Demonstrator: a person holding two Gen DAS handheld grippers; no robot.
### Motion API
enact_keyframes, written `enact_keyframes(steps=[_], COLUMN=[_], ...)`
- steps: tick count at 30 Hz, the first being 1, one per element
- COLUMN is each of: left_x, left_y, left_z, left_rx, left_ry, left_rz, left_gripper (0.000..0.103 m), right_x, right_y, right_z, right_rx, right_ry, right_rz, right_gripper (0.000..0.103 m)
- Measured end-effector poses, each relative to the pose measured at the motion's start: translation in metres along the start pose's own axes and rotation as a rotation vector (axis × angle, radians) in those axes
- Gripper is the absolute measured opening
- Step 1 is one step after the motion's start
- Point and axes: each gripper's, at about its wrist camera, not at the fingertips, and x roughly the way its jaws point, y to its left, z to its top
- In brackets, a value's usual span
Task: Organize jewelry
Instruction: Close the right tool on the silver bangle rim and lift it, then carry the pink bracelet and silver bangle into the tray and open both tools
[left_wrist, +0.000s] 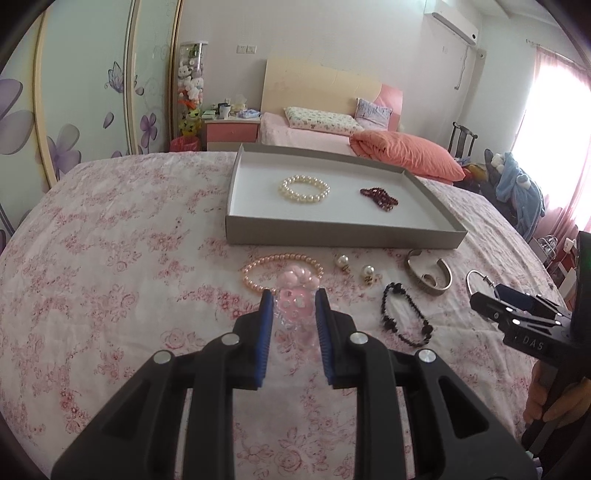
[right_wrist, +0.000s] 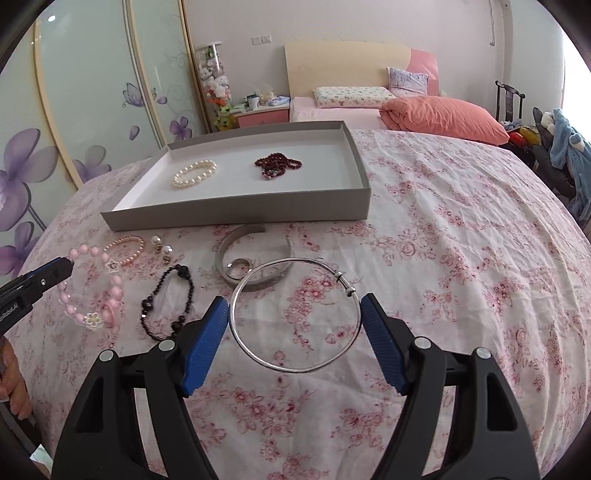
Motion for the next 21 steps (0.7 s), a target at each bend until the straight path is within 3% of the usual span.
enact_keyframes(steps=[21], left_x=[-0.02], left_y=[-0.013], left_z=[0.014], left_rx=[0.006], left_ry=[-0.096], left_rz=[-0.045], left_gripper=[0.023], right_x=[-0.031], right_y=[0.034], right_z=[0.01], right_rx=[-0.035], right_ry=[-0.131], right_rz=[0.053], right_gripper=[0.073])
